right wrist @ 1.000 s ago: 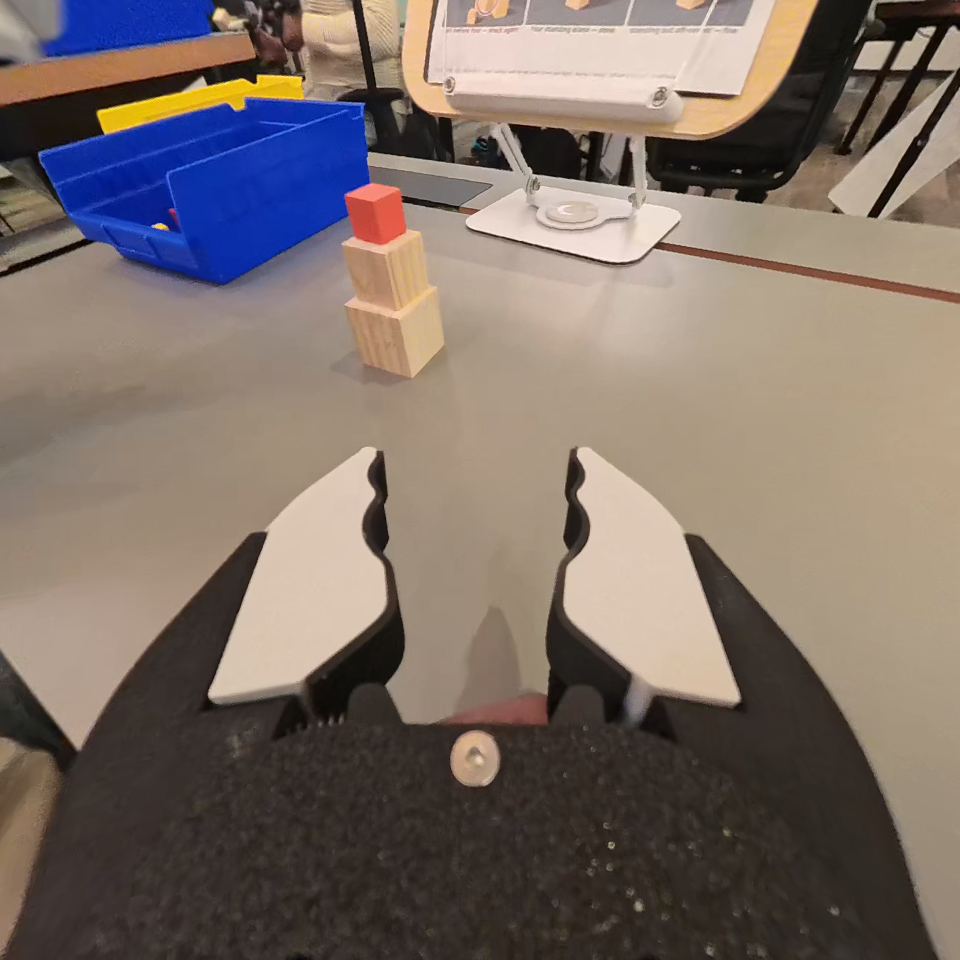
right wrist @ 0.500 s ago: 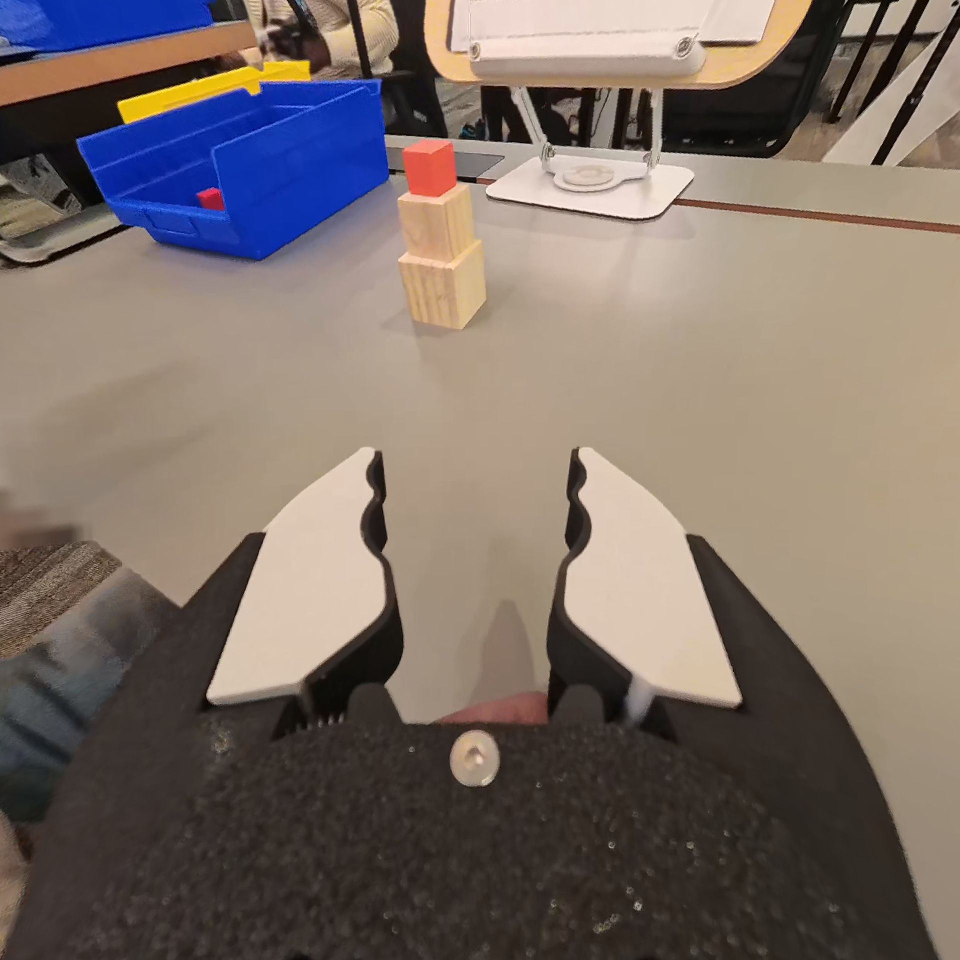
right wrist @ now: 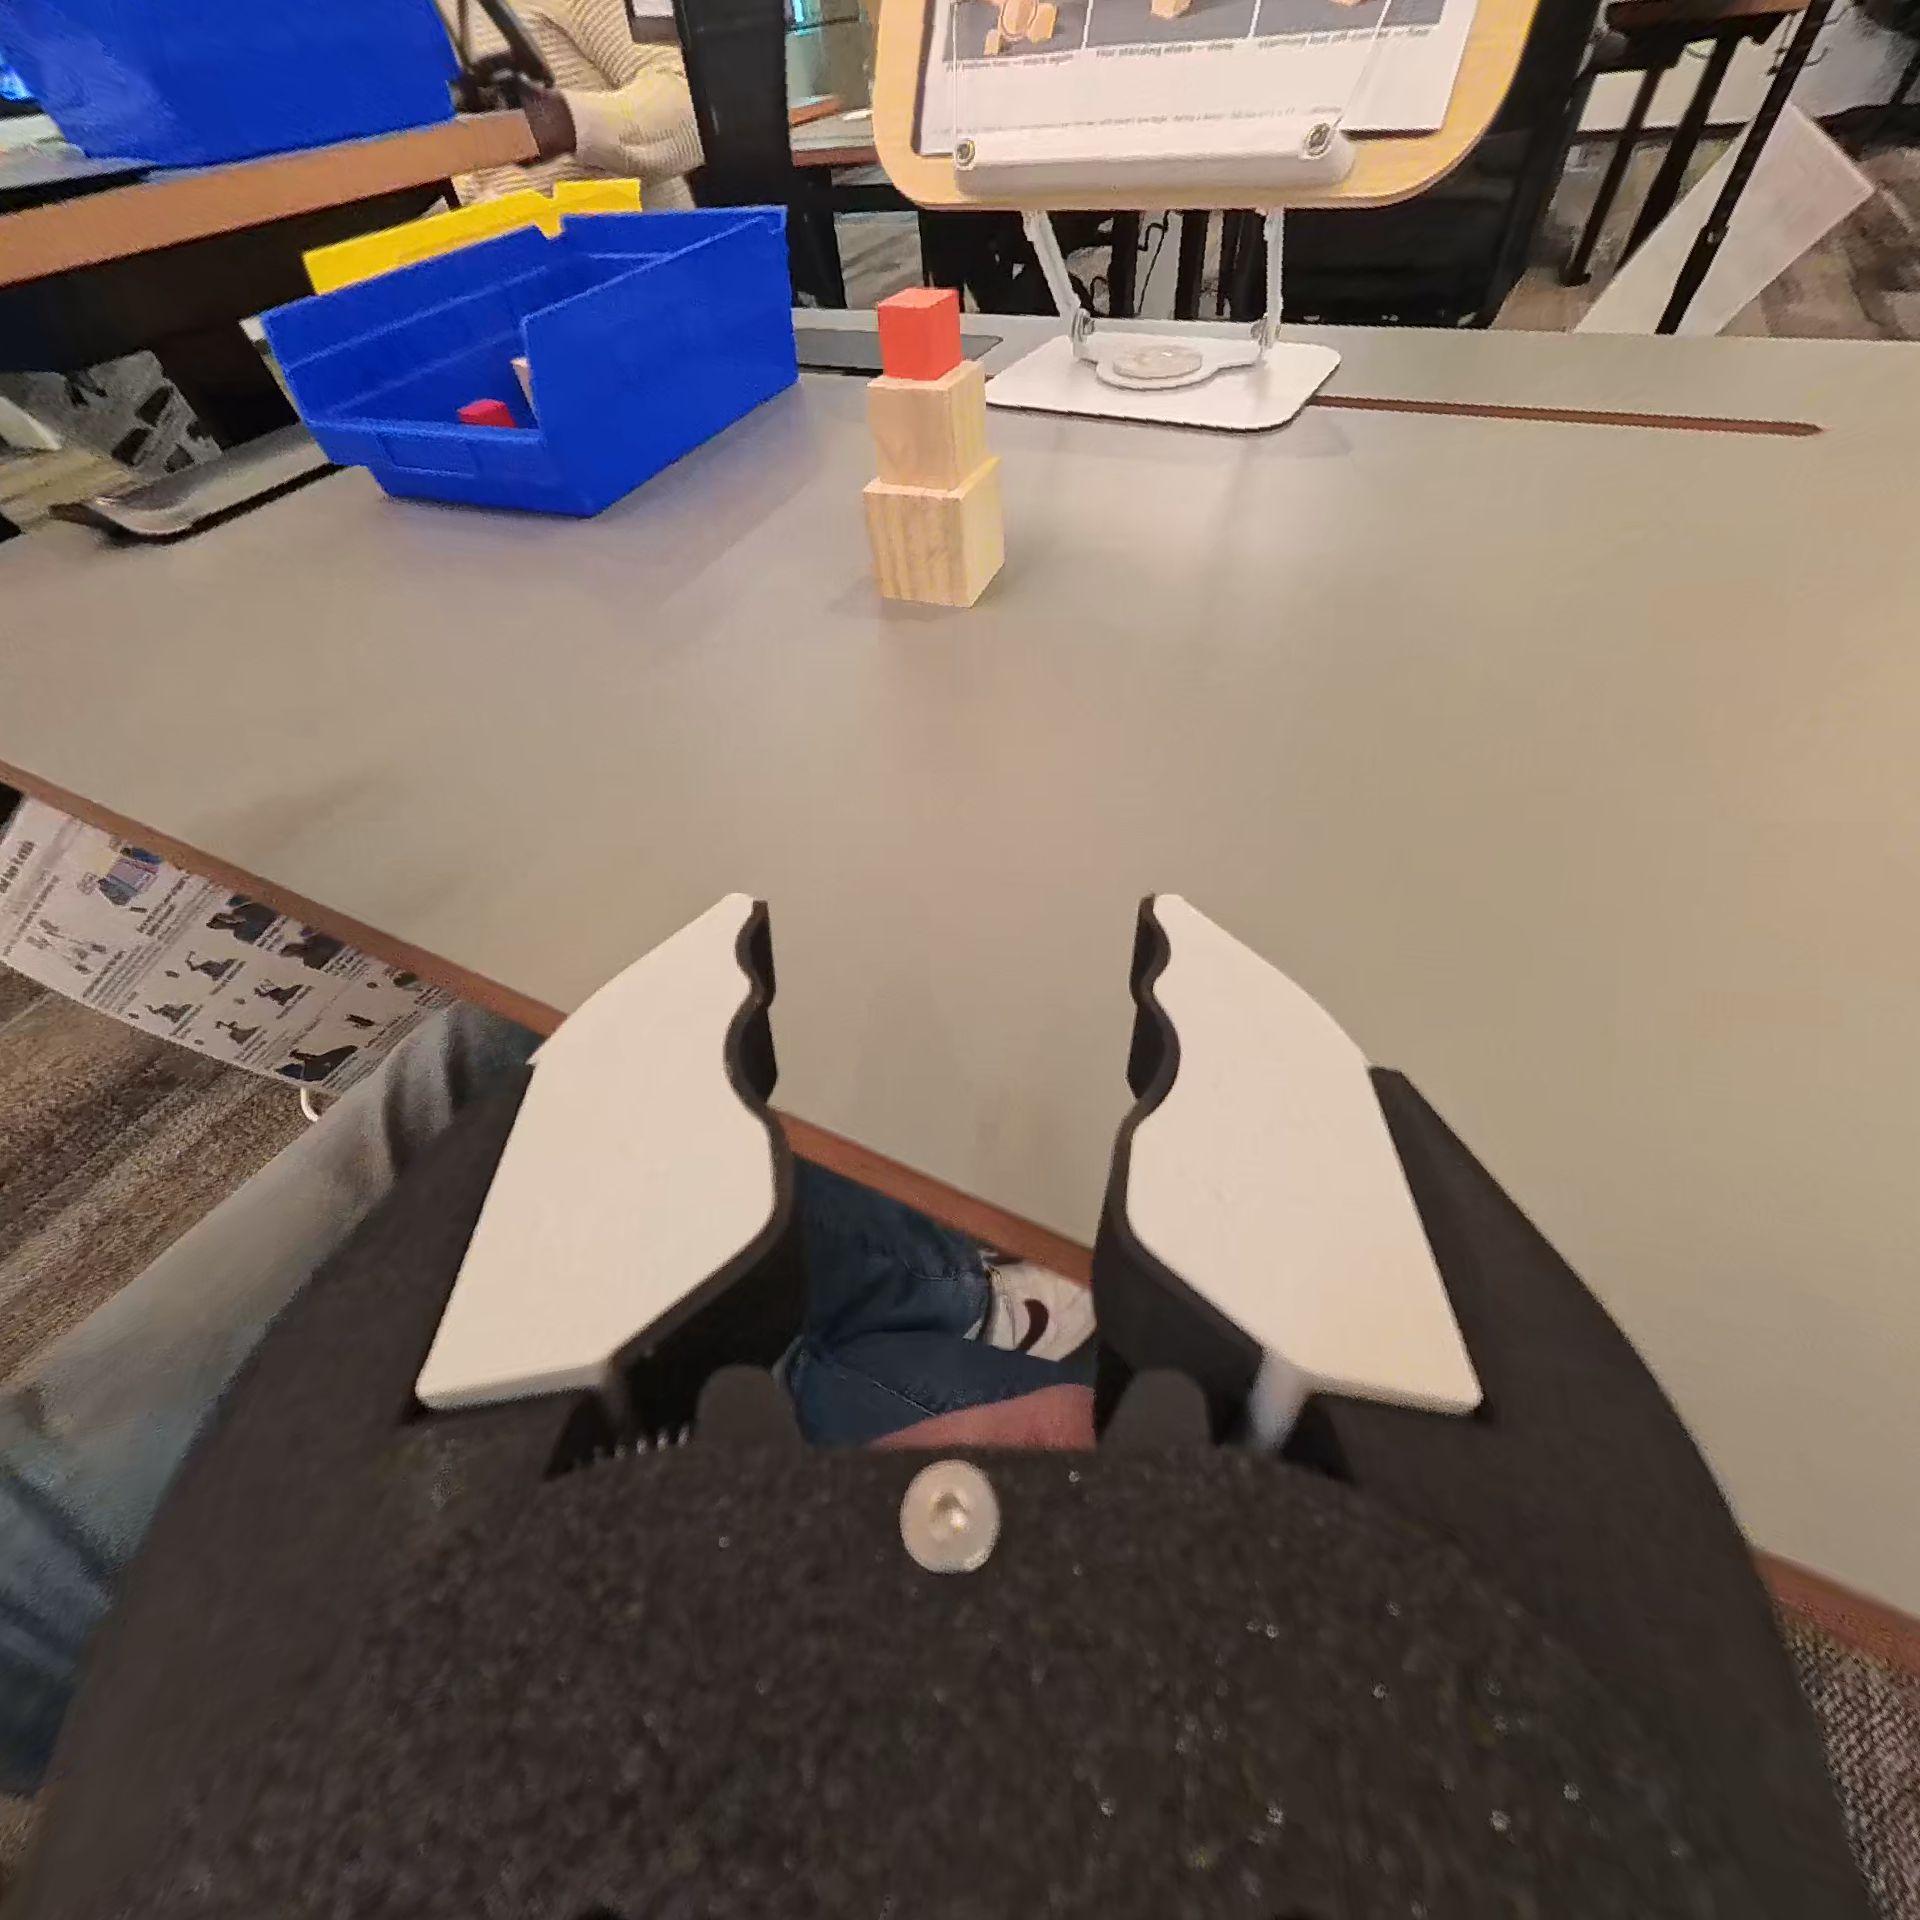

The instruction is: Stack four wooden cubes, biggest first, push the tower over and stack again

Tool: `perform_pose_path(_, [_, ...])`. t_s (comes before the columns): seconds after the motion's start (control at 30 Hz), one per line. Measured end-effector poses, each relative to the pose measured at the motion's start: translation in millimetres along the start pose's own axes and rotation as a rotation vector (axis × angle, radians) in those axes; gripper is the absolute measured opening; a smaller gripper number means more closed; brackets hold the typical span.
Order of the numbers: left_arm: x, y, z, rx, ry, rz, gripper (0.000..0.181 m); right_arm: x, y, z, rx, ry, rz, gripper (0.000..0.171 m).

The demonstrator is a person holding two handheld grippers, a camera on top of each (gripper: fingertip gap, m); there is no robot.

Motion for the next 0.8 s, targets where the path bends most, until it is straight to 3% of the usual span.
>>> perform_pose_path(0.23, [28, 3, -37, 0.019, 0.001, 0.010, 0.085, -24, 11, -61, 0.025, 0.015, -0.016, 0.066])
perform_pose_path(0.4, [41, 2, -62, 0.056, -0.019, 0.029, 0.084, -37, 4, -76, 0.047, -0.003, -0.024, 0.066])
perform_pose_path(0.6, [24, 4, -76, 0.077, -0.075, 0.005, 0.081, -71, 0, -59, 0.076, -0.054, -0.065, 0.066])
perform_pose_path(0.8, [-15, 41, -104, 0.045, -0.191, 0.027, 0.078, -198, 66, -16, 0.060, -0.207, -0.302, 0.067])
Point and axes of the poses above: each gripper's, where its closed fingertips meet, z out along the fingers, y out of its underside, x = y × z across the jaws, the point moved 2 cm from there along -z, back along the fingers, and after that the axes turned 10 degrees about -z, right-handed, at the moved point
